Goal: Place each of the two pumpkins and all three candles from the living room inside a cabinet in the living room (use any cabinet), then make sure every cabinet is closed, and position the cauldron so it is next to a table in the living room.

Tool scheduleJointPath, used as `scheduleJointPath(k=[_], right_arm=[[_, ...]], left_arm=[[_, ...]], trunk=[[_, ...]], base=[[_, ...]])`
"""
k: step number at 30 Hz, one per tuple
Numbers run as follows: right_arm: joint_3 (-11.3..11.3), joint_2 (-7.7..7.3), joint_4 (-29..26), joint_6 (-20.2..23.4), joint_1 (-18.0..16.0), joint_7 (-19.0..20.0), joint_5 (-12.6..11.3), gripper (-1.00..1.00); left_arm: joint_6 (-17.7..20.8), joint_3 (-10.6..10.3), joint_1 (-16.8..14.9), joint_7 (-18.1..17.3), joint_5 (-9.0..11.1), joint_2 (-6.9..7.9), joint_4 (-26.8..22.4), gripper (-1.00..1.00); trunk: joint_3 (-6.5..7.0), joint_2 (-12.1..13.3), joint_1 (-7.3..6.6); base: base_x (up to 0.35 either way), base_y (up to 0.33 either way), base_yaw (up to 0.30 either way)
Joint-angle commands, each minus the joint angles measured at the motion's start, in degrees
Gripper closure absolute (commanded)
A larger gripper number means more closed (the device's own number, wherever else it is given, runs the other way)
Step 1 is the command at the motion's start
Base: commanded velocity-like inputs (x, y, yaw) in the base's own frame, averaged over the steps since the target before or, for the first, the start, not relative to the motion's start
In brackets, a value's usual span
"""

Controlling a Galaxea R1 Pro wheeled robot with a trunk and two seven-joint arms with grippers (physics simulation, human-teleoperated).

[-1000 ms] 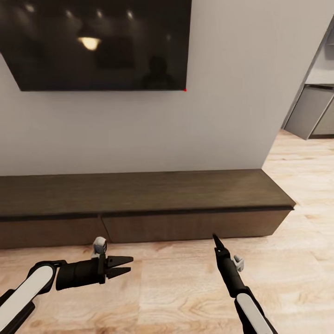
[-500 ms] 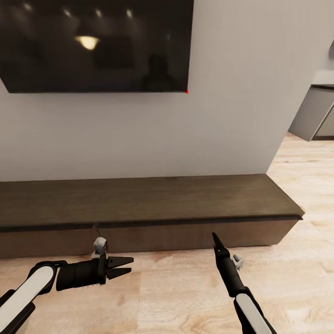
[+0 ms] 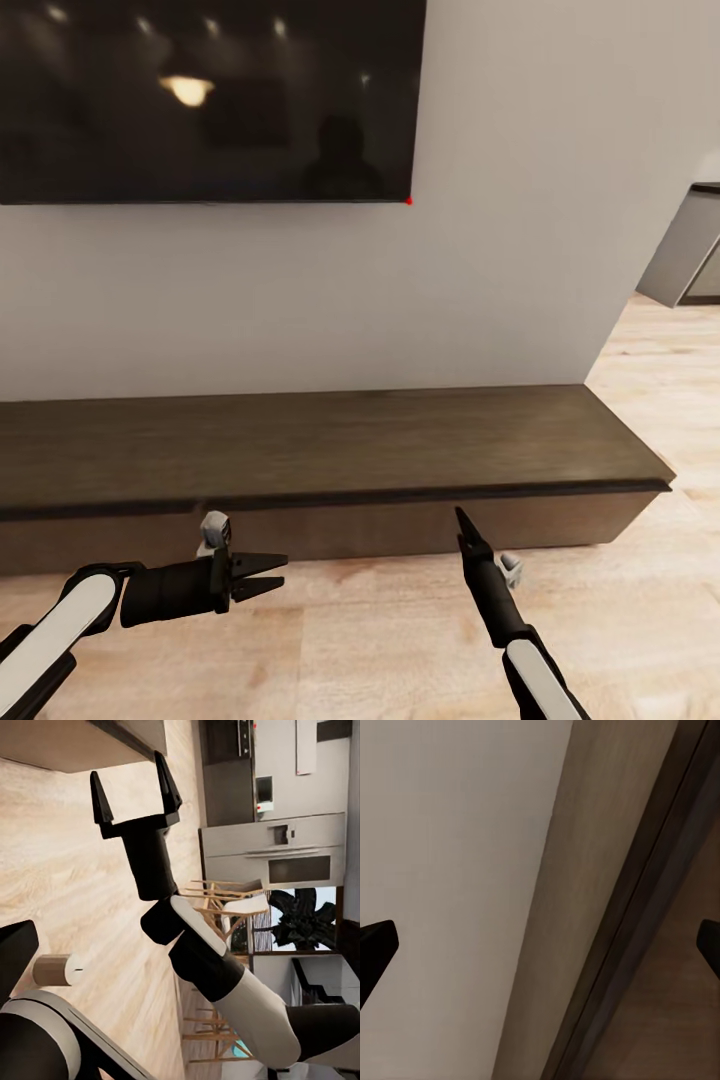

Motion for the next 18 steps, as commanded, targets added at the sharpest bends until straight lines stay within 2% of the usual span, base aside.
scheduleJointPath(k=[1, 12, 18], right_arm=[[0.16, -0.02, 0.09, -0.11, -0.03, 0.20, -0.54, -1.00], [0.16, -0.02, 0.19, -0.11, -0.03, 0.23, -0.54, -1.00], [0.16, -0.02, 0.19, -0.11, -0.03, 0.40, -0.54, -1.00]], left_arm=[[0.04, -0.07, -0.06, -0.41, -0.24, 0.04, 0.02, -1.00], [0.04, 0.01, -0.04, -0.42, -0.24, 0.04, -0.04, -1.00], [0.04, -0.20, -0.04, -0.42, -0.24, -0.03, -0.11, -1.00]], trunk=[[-0.04, -0.02, 0.00], [-0.04, -0.02, 0.00], [-1.12, -2.42, 1.32]], base=[[0.052, 0.012, 0.000], [0.009, 0.002, 0.000], [0.000, 0.000, 0.000]])
